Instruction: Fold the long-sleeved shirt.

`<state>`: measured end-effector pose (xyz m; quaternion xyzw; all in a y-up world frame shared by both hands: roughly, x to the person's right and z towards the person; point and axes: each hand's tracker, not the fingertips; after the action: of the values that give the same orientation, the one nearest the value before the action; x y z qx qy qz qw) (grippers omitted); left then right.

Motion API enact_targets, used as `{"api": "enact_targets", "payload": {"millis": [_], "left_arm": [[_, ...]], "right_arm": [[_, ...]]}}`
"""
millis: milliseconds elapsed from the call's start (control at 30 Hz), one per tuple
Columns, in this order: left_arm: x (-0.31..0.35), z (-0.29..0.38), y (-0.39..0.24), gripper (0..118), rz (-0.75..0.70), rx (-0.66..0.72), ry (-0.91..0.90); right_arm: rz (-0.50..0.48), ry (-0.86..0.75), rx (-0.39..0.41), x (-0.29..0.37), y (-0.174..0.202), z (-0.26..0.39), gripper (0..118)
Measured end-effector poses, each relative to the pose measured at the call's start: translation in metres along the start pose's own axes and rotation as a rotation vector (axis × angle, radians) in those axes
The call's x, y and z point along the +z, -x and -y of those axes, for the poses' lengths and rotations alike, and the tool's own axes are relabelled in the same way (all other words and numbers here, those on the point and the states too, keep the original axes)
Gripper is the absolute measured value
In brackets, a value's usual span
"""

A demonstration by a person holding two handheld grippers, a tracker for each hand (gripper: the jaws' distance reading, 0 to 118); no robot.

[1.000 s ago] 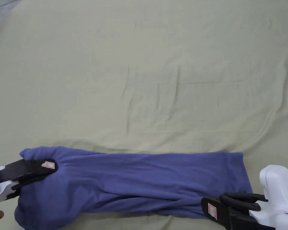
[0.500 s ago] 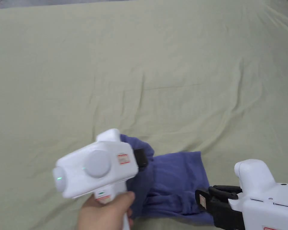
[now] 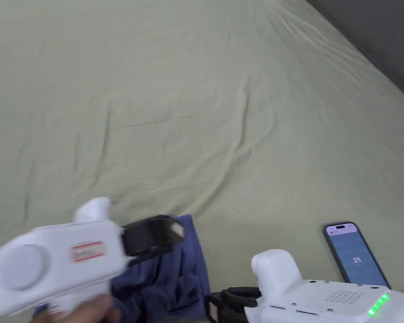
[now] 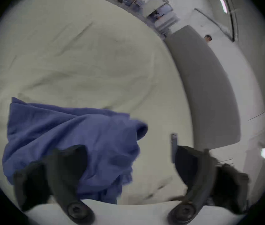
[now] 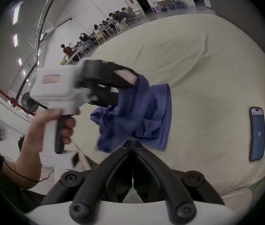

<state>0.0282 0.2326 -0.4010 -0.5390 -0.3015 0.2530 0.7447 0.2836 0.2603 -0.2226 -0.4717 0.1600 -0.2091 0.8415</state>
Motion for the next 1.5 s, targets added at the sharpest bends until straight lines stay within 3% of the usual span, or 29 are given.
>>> {"api": "enact_targets", "payload": {"millis": [33,67,100,267,367,433,600,800,967,1133,1200,1267,1433,1500], "left_arm": [[0.019,-0.005,0.004,66,0.018,0.020,-0.065],[0.036,-0.010,0.009,11,-0.011,0.031,-0.125],[0.050,-0.014,0.015,0,-0.054,0.043,-0.166],[0.089,-0.023,0.042,0,-0.157,0.098,-0.263],[0.072,-0.012,0.045,0,-0.353,-0.016,-0.179],[0.051,0.000,0.047,0,-0.388,-0.110,-0.102],[-0.027,0.051,0.024,0,-0.283,-0.246,0.109],[-0.096,0.081,-0.035,0,-0.445,-0.438,0.056],[-0.123,0.090,-0.072,0,-0.266,-0.465,0.136],[-0.106,0.090,-0.083,0,-0.079,-0.390,0.195],[-0.068,0.079,-0.076,0,-0.029,-0.384,0.133],[-0.029,0.063,-0.052,0,0.014,-0.296,0.091],[0.064,0.022,0.040,0,-0.127,-0.110,-0.047],[0.090,0.012,0.072,0,-0.224,-0.079,-0.083]], "right_arm": [[-0.011,-0.005,-0.009,-0.001,-0.002,0.000,3],[-0.019,-0.008,-0.016,-0.001,-0.005,-0.001,3],[-0.024,-0.010,-0.020,-0.002,-0.006,-0.001,3],[-0.038,0.001,-0.034,-0.007,-0.012,0.002,3],[-0.040,0.011,-0.048,-0.009,-0.014,0.006,3],[-0.036,0.014,-0.053,-0.008,-0.013,0.007,3],[-0.017,0.002,-0.065,-0.001,-0.014,0.008,3],[0.072,-0.029,-0.106,0.018,-0.019,0.006,3],[0.141,-0.059,-0.129,0.041,-0.028,0.006,3],[0.195,-0.111,-0.141,0.056,-0.033,-0.008,3],[0.161,-0.137,-0.141,0.054,-0.028,-0.018,3],[0.086,-0.141,-0.144,0.043,-0.024,-0.028,3],[-0.111,-0.021,-0.129,-0.028,-0.013,-0.052,3],[-0.143,0.046,-0.140,-0.062,-0.013,-0.059,3]]}}
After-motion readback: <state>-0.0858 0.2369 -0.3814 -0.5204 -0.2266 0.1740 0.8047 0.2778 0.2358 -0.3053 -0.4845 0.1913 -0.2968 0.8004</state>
